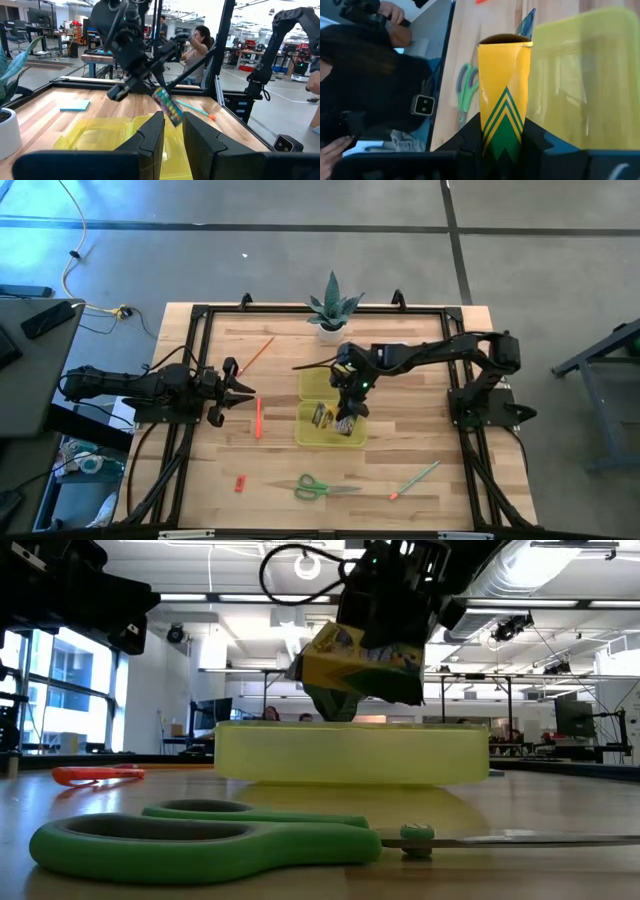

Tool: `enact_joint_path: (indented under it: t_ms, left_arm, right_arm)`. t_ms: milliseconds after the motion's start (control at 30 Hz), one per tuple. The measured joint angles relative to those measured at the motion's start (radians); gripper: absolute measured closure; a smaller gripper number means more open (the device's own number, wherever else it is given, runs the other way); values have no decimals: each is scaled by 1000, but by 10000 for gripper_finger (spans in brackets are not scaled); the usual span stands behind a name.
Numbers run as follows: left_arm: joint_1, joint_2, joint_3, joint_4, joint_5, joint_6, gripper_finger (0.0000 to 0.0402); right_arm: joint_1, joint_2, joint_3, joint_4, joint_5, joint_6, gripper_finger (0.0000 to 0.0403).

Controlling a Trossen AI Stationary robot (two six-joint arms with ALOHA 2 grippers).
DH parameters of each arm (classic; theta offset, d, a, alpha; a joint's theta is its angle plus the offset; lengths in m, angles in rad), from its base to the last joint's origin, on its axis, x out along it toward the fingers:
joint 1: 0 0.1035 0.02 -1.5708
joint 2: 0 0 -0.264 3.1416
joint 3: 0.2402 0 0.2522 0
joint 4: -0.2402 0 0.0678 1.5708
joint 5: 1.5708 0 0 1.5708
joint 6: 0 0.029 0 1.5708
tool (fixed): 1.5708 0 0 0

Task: Pack school essentials
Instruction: Put the box of crayons into the yellow school supply box

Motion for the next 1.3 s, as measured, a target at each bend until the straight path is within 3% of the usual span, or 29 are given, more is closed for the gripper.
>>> enact_joint_path:
  t_ms: [1000,1300]
  left_arm:
    - [0,0,0,-1,0,0,339]
    - [0,0,0,-4,0,0,339]
  right_arm:
    - [1,124,-4,-74,9,9,331]
    - [1,124,-4,-74,39,3,282]
